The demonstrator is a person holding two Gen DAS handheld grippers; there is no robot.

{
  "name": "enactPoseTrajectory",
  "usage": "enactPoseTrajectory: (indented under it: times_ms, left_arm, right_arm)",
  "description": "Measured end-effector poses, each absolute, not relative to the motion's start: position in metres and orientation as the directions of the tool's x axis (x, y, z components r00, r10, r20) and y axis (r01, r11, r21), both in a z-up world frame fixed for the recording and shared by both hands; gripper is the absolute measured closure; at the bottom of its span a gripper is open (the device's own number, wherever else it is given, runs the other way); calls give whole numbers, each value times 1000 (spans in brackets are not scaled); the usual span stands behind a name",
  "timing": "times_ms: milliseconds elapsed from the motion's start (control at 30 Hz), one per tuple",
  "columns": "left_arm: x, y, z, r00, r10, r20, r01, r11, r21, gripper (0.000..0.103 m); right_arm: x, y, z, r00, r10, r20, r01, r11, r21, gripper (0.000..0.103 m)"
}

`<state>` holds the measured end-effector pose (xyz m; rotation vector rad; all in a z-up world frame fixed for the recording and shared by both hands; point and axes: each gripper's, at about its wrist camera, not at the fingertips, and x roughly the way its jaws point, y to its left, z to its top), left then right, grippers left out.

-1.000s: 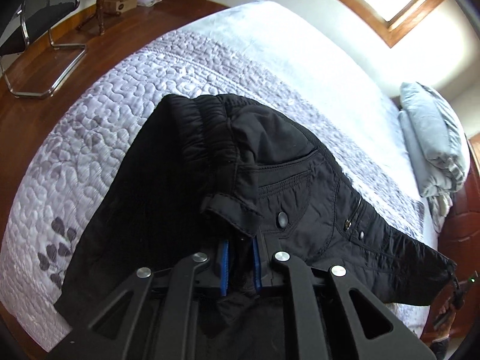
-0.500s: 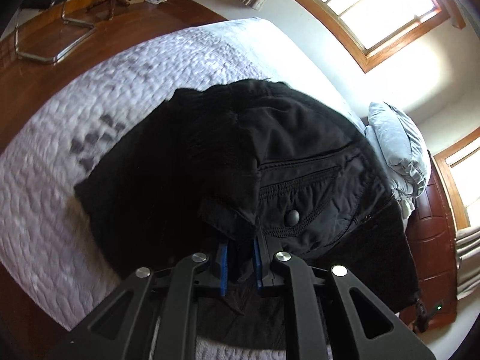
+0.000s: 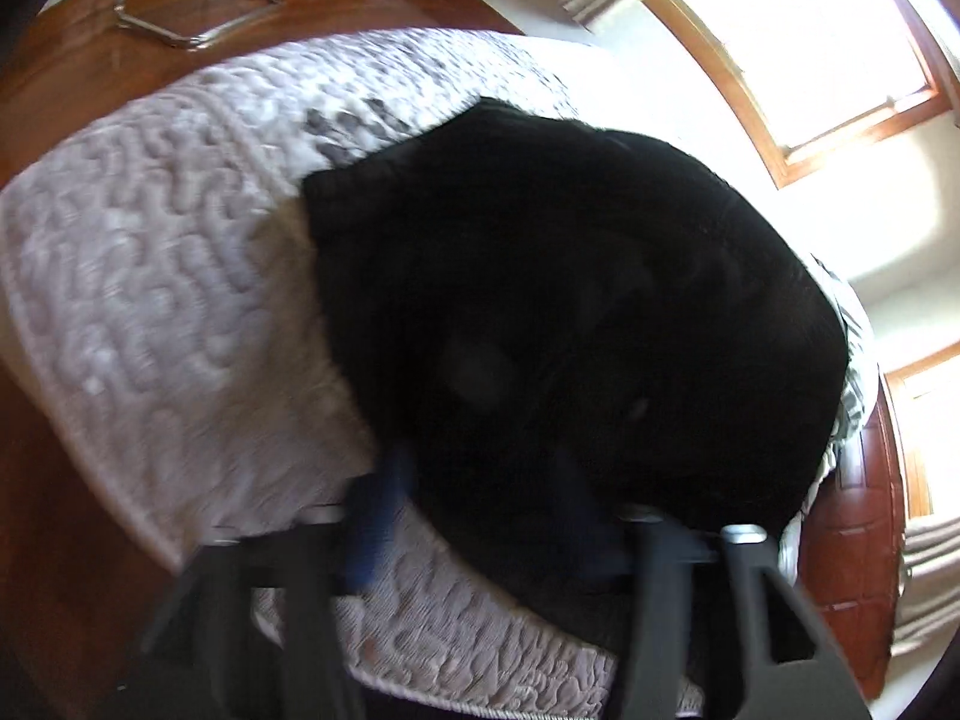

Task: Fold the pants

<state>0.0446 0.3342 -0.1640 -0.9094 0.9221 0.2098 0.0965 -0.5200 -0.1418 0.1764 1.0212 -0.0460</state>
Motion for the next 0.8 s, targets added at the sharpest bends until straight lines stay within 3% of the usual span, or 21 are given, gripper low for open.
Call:
enactPoseTrajectory:
  times_ms: [33, 67, 133, 267, 433, 600, 733, 800]
  left_arm:
    - [38, 335, -162, 612, -200, -765, -530, 614, -585, 25]
    - [32, 336, -161, 613, -200, -765, -537, 604, -589, 24]
    - [19, 336, -155, 636, -205, -744, -540, 571, -618, 24]
    - [0, 330, -134, 729, -262, -632, -484, 455, -747, 16]
    - [29, 318, -101, 787, -323, -526, -388, 403, -829, 10]
    - [79, 321, -94, 695, -282, -662, -536, 411, -738, 6]
    - [103, 340, -122, 558, -266, -786, -715, 328, -618, 5]
    - [111, 348, -140, 527, -282, -802, -748, 294, -595, 5]
  right_arm:
    - [94, -519, -143, 514, 32, -857, 124, 986, 111, 59]
    - [92, -518, -142, 512, 22, -858, 127, 987, 101, 46]
    - [85, -517, -139, 510, -2, -860, 137, 987, 79, 31]
    - [73, -521, -125, 522, 1, -853, 156, 983, 96, 24]
    - [66, -516, -109, 544, -13, -839, 167, 982, 93, 23]
    - [58, -507, -100, 573, 3, -819, 149, 983, 108, 23]
    - [52, -503, -97, 585, 8, -811, 152, 981, 119, 23]
    - [49, -503, -95, 590, 5, -808, 152, 982, 117, 23]
